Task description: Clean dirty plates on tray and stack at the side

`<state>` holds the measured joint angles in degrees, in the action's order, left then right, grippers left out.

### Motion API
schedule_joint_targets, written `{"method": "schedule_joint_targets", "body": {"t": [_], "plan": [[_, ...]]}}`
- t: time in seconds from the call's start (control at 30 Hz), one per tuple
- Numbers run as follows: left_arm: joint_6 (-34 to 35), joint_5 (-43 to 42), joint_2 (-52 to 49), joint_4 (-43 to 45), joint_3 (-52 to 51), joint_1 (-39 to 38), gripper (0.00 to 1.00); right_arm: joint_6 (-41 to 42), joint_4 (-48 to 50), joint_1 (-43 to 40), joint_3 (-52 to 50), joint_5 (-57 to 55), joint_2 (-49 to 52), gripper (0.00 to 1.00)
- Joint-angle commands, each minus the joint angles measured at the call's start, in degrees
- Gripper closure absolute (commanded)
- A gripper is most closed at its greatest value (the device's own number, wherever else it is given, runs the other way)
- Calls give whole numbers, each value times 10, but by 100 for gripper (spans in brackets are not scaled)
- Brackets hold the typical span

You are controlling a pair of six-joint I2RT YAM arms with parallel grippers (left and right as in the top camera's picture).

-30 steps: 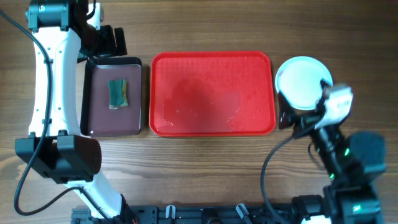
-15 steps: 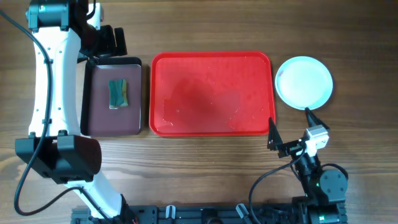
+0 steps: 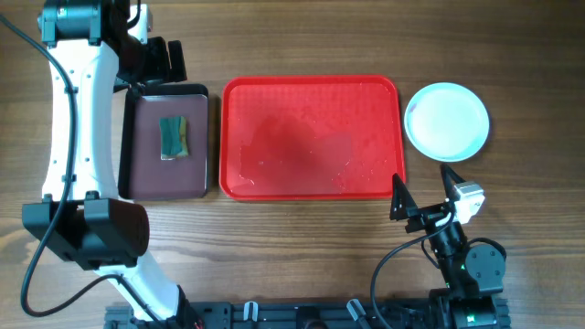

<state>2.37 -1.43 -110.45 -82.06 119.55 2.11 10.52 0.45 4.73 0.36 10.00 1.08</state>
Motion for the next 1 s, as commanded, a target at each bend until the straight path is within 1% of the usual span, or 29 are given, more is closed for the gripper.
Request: {"method": "schedule_joint_targets", "body": {"t": [0.0, 0.2, 0.3, 0.5, 0.73, 0.87, 0.97], "plan": [[-2, -7, 1, 2, 6, 3, 0, 11, 3, -2, -1, -4, -9, 0], [-2, -7, 2, 2, 6, 4, 0, 11, 3, -2, -1, -4, -9, 0], [-3, -7, 27, 2, 6, 2, 0, 11, 3, -2, -1, -4, -9, 0], [-7, 10, 184, -5, 6, 2, 0, 11, 3, -2, -1, -4, -9, 0], [-7, 35, 429, 4, -1, 2, 0, 11, 3, -2, -1, -4, -9, 0], [-7, 35, 533, 20, -60, 2, 0, 11, 3, -2, -1, -4, -9, 0], [-6, 34, 610, 82, -165, 7, 0, 11, 3, -2, -1, -4, -9, 0]]}}
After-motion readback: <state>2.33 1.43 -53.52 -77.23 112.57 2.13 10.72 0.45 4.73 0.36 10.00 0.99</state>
